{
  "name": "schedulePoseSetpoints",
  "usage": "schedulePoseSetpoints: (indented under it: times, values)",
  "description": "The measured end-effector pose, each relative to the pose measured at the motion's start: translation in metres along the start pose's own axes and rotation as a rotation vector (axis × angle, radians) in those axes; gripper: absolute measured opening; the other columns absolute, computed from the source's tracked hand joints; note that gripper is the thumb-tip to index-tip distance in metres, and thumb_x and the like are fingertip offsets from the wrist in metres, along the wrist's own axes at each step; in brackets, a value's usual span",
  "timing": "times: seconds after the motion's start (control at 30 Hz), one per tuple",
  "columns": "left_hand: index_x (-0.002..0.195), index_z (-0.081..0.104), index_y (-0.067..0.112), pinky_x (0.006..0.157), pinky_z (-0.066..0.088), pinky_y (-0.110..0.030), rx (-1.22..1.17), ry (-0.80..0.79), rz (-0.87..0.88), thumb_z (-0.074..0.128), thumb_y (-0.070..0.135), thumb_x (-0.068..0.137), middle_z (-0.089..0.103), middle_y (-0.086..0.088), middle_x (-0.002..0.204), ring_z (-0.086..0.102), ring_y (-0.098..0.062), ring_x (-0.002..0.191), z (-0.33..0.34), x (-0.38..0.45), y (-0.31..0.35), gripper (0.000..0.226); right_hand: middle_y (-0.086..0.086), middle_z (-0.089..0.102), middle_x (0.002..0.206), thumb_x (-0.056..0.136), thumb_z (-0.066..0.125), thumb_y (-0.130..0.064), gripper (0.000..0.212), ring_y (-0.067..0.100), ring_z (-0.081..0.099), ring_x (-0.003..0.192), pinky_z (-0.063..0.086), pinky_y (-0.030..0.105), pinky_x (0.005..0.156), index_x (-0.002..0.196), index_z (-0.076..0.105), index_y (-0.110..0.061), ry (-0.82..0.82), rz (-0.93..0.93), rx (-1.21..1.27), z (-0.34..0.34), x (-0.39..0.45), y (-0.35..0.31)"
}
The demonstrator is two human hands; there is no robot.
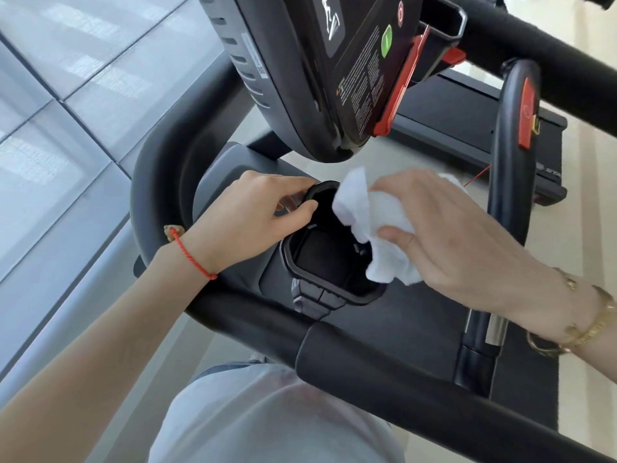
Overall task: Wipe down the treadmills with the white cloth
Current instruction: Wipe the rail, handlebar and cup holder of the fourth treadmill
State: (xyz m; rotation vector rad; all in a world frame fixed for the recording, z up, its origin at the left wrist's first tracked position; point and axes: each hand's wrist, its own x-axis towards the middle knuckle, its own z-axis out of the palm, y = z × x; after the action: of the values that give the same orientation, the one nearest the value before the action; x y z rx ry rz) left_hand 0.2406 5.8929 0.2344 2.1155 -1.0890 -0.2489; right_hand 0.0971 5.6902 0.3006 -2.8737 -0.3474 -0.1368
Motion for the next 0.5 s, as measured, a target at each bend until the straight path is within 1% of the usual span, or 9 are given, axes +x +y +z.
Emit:
schedulePoseSetpoints:
  times: [0.07,0.13,0.2,0.27,0.33,0.4,0.47,0.5]
  values:
    - [0.117,0.07,0.026,0.08,0.057,-0.032,-0.004,0.002,0.008,0.043,0.051,0.091,0.074,0.011,0.089,0.068,-0.002,0.081,0.0,0.0,0.001,0.045,0.012,0.056,0.117,0.099,0.042,-0.03,0.035,0.031,0.05,0.099,0.037,0.037,0.088,0.124,0.047,-0.004,0.126,-0.019,-0.081,0.009,0.007,-0.003]
    - [0.112,0.071,0.023,0.078,0.057,-0.027,-0.01,0.013,0.023,0.043,0.049,0.091,0.073,0.011,0.085,0.068,0.0,0.08,0.0,-0.001,0.002,0.043,0.018,0.057,0.12,0.101,0.045,-0.025,0.035,0.032,0.049,0.105,0.038,0.038,0.092,0.124,0.05,0.001,0.22,-0.061,-0.175,0.017,0.012,-0.003]
    - [0.11,0.071,0.022,0.077,0.057,-0.026,-0.01,0.02,0.026,0.043,0.049,0.09,0.072,0.011,0.083,0.068,0.0,0.079,-0.001,-0.002,0.003,0.044,0.019,0.057,0.122,0.103,0.044,-0.023,0.034,0.032,0.048,0.109,0.037,0.038,0.095,0.125,0.051,0.002,0.265,-0.09,-0.247,0.02,0.015,-0.002]
    - [0.116,0.07,0.023,0.08,0.057,-0.026,-0.004,0.013,0.016,0.042,0.05,0.091,0.073,0.011,0.087,0.068,0.0,0.08,-0.001,-0.001,0.003,0.046,0.019,0.057,0.123,0.104,0.044,-0.024,0.034,0.033,0.049,0.111,0.037,0.037,0.097,0.126,0.05,0.001,0.297,-0.097,-0.286,0.024,0.016,0.002]
    - [0.12,0.069,0.025,0.082,0.056,-0.025,-0.003,0.009,0.007,0.042,0.05,0.091,0.074,0.01,0.09,0.068,0.0,0.081,0.0,-0.001,0.003,0.047,0.02,0.058,0.123,0.104,0.048,-0.021,0.032,0.035,0.052,0.112,0.039,0.039,0.097,0.127,0.047,0.001,0.348,-0.11,-0.323,0.027,0.015,0.005]
    - [0.121,0.069,0.025,0.082,0.056,-0.023,0.001,0.012,0.008,0.045,0.047,0.093,0.074,0.011,0.09,0.068,0.0,0.081,0.0,-0.002,0.004,0.043,0.021,0.06,0.122,0.102,0.052,-0.017,0.032,0.035,0.052,0.112,0.041,0.041,0.097,0.128,0.044,-0.002,0.43,-0.125,-0.363,0.026,0.014,0.005]
    - [0.118,0.07,0.024,0.081,0.053,-0.018,0.007,0.022,0.017,0.049,0.041,0.094,0.074,0.011,0.088,0.068,-0.001,0.081,0.0,-0.002,0.004,0.036,0.022,0.06,0.122,0.101,0.054,-0.016,0.032,0.034,0.05,0.114,0.041,0.041,0.097,0.128,0.043,-0.002,0.478,-0.116,-0.373,0.025,0.013,0.006]
    - [0.117,0.07,0.023,0.08,0.051,-0.013,0.008,0.03,0.019,0.051,0.037,0.095,0.073,0.011,0.086,0.068,-0.002,0.082,0.0,-0.002,0.005,0.033,0.021,0.059,0.124,0.101,0.053,-0.016,0.032,0.034,0.049,0.114,0.04,0.041,0.098,0.128,0.043,-0.002,0.462,-0.096,-0.36,0.025,0.013,0.007]
